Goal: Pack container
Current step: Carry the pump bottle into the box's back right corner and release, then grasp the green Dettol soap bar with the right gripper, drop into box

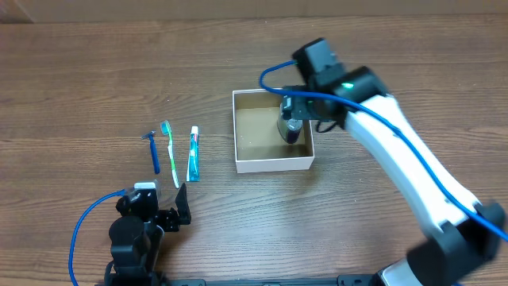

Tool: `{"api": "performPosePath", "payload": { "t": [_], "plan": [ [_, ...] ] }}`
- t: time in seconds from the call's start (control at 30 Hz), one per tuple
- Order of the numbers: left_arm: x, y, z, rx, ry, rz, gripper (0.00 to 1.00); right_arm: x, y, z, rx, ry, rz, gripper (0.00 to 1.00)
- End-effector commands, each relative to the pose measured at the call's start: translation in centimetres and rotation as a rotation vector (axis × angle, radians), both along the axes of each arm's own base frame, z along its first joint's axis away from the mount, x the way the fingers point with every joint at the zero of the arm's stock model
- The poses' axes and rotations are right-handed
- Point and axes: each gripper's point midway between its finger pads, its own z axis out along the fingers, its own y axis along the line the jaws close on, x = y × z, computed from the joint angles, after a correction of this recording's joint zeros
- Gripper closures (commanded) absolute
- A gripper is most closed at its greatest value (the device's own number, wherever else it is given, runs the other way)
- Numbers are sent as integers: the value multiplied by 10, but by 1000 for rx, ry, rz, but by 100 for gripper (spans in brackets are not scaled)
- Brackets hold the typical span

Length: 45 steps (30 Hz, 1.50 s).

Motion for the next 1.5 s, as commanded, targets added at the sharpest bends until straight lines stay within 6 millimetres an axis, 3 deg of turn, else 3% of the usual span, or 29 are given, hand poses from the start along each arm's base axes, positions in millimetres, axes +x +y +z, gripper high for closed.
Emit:
{"api": "performPosePath", "payload": {
  "t": [0.0,0.07,0.13,0.2,0.27,0.43,0.67,0.87,1.03,1.1,1.33,1.47],
  "plan": [
    [0,-1,1,4,-10,-12,0,-12,-60,74,71,-147,-168,0],
    [0,-1,1,4,-10,-12,0,-21,-94,76,61,-122,-258,0],
    [0,-1,1,4,-10,-12,0,-33,-136,63,47,-38,-372,0],
    [0,-1,1,4,-10,-12,0,-45,-169,29,78,89,-504,0],
    [0,-1,1,4,-10,-12,0,-52,-188,-1,97,172,-592,0],
    [0,-1,1,4,-10,-12,0,-54,-218,-81,142,301,-708,0],
    [0,-1,1,4,-10,-12,0,-34,-224,-147,141,365,-732,0],
    [0,-1,1,4,-10,-12,0,-25,-220,-176,138,398,-725,0],
    [0,-1,1,4,-10,-12,0,-27,-220,-191,132,431,-726,9],
    [0,-1,1,4,-10,-12,0,-27,-220,-196,126,440,-726,19],
    [0,-1,1,4,-10,-12,0,-32,-219,-202,114,470,-717,28],
    [0,-1,1,4,-10,-12,0,-33,-210,-195,146,489,-634,47]
  ]
}}
